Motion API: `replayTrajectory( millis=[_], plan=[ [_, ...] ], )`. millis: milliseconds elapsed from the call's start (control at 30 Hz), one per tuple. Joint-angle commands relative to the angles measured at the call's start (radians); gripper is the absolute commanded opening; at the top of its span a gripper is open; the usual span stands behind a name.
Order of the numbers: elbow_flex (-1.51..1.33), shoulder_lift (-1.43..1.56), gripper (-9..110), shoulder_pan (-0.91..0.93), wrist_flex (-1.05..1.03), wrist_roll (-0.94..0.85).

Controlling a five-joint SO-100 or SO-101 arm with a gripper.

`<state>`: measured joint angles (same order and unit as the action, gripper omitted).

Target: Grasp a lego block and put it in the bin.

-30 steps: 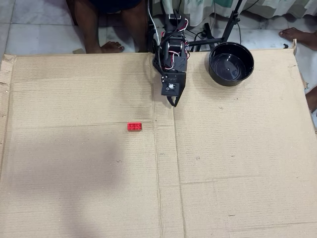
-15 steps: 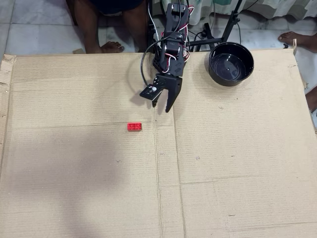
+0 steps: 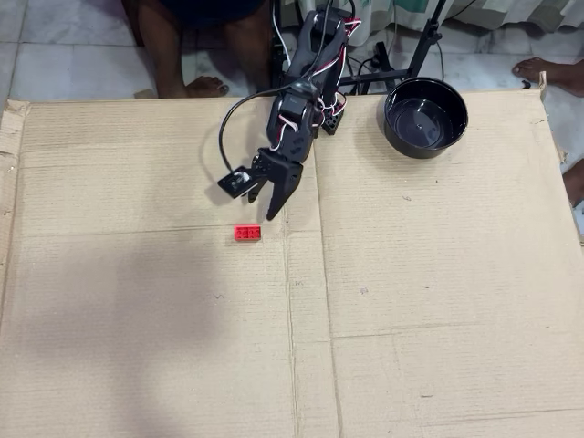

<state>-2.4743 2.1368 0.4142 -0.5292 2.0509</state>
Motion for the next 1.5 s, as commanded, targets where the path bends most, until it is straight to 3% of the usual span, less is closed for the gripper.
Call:
replayTrajectory(
  millis=[0,233,600,900,1200,1467],
  plan=[
    [0.051,-0.040,27,0.012,0.109,-0.061],
    [0.052,-0.150,28,0.015,0.264,-0.094],
    [0.061,-0.158,28,0.160,0.002,-0.077],
    [0.230,-0.172,28,0.094,-0.229,0.192],
    [0.341,-0.308,27,0.067,-0.224,0.417],
    [0.509,-0.551,27,0.052,-0.233,0.469]
  ],
)
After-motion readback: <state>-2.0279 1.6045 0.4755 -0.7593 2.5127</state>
